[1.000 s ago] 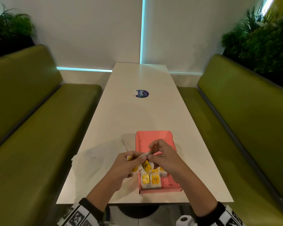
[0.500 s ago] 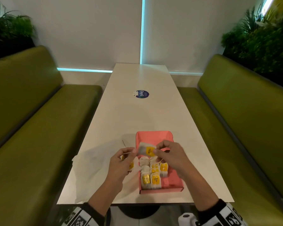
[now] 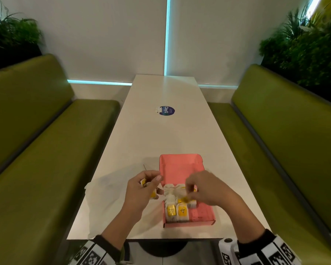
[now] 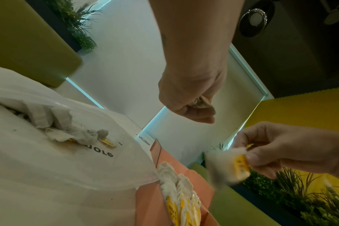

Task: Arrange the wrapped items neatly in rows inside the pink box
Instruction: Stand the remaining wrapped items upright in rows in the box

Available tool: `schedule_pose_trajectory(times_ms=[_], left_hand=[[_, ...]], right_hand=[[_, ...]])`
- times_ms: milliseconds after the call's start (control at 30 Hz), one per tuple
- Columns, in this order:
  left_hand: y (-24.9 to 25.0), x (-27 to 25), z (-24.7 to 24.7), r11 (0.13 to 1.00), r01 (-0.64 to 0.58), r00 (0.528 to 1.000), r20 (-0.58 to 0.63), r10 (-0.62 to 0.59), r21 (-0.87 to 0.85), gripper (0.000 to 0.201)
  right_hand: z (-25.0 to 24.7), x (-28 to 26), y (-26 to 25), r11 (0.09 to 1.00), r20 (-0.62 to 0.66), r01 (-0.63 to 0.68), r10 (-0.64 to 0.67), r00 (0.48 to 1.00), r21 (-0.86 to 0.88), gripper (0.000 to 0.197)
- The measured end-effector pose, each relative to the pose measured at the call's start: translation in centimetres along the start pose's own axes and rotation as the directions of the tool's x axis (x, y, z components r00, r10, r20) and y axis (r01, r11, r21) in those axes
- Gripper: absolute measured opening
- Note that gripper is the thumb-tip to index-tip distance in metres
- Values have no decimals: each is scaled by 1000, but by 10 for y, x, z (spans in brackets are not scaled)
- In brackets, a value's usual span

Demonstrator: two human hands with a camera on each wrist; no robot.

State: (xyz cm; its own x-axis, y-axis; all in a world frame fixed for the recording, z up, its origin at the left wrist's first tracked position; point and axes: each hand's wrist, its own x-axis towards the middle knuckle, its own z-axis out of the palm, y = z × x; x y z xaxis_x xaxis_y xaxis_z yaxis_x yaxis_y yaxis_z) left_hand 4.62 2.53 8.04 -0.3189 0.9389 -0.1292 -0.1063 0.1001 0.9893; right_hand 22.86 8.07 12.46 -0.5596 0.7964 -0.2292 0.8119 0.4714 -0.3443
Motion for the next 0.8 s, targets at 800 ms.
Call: schedule_pose_trajectory(times_ms=[800], left_hand=[[5, -8, 13, 980, -63, 966, 258, 13, 189, 9]], right_hand=[[4, -9, -8, 811, -162, 29, 82, 983, 584, 18]])
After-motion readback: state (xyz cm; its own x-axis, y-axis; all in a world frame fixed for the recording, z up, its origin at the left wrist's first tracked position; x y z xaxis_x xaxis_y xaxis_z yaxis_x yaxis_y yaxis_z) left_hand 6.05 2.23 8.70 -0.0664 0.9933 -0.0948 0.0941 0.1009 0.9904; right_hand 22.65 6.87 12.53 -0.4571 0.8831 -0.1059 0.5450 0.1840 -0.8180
